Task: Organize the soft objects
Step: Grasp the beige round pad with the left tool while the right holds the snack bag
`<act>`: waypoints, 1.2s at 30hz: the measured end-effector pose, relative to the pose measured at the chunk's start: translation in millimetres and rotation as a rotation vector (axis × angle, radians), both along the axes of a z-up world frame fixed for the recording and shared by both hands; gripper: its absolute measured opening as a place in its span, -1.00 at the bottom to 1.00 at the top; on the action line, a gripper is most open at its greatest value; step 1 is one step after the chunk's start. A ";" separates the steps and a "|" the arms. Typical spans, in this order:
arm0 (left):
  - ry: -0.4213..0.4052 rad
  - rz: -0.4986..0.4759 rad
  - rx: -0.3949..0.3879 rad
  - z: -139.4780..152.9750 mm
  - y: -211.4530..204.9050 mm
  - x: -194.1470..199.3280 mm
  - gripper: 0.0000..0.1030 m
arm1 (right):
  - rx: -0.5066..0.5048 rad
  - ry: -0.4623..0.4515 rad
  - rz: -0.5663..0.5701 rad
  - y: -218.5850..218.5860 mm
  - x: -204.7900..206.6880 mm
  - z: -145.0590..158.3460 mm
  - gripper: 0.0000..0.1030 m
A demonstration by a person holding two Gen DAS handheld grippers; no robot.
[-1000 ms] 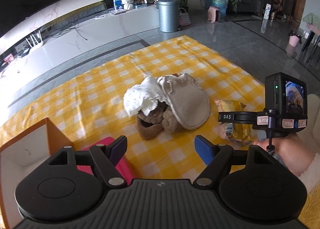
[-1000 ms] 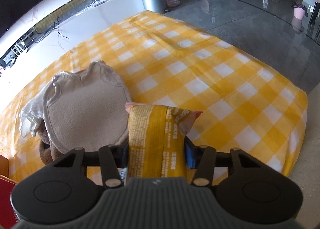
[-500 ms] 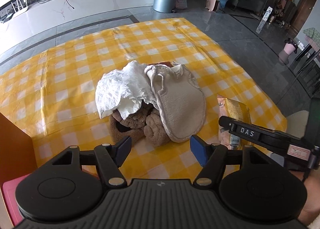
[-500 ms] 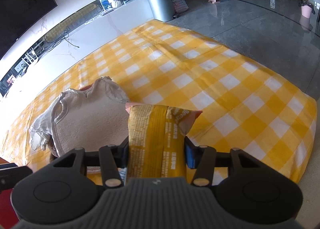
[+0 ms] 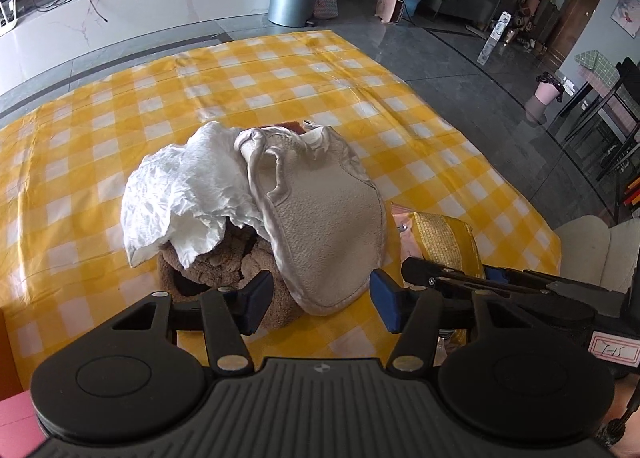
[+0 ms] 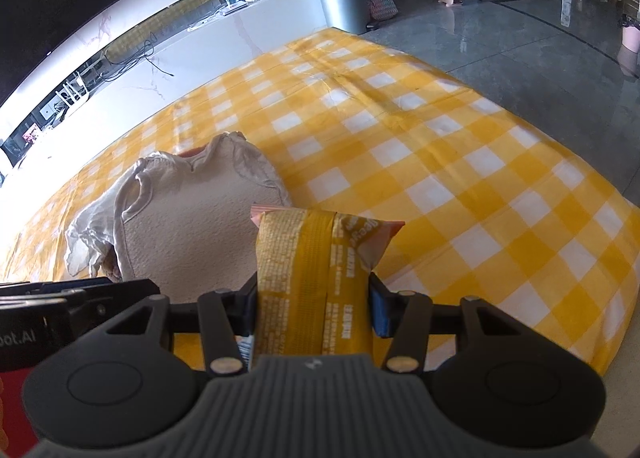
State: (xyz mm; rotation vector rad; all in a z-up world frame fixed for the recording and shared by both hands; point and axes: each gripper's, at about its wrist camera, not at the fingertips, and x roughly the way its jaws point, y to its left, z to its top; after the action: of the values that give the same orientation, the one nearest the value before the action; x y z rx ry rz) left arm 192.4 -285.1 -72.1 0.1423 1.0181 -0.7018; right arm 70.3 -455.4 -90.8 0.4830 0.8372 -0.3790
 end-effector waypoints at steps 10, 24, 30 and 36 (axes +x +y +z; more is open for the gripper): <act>-0.132 -0.028 0.041 -1.5 -12.0 -7.4 0.25 | -0.005 0.015 0.012 1.5 -1.1 -2.2 0.00; -0.047 -0.005 -0.114 -20.1 -13.4 4.6 0.02 | -0.021 0.048 0.002 3.1 -0.9 -3.8 0.00; -0.061 0.054 -0.045 -34.0 -25.1 5.3 -1.00 | -0.018 0.046 0.010 2.2 -3.0 -4.8 0.00; -0.043 0.063 -0.098 -24.9 -12.0 -0.5 -1.00 | -0.007 0.053 -0.008 -4.8 -5.4 -8.7 0.00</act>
State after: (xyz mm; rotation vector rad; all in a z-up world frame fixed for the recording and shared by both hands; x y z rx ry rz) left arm 191.9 -297.0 -97.0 0.0395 0.9411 -0.6872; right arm 64.9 -460.2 -99.5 0.4716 0.8854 -0.4035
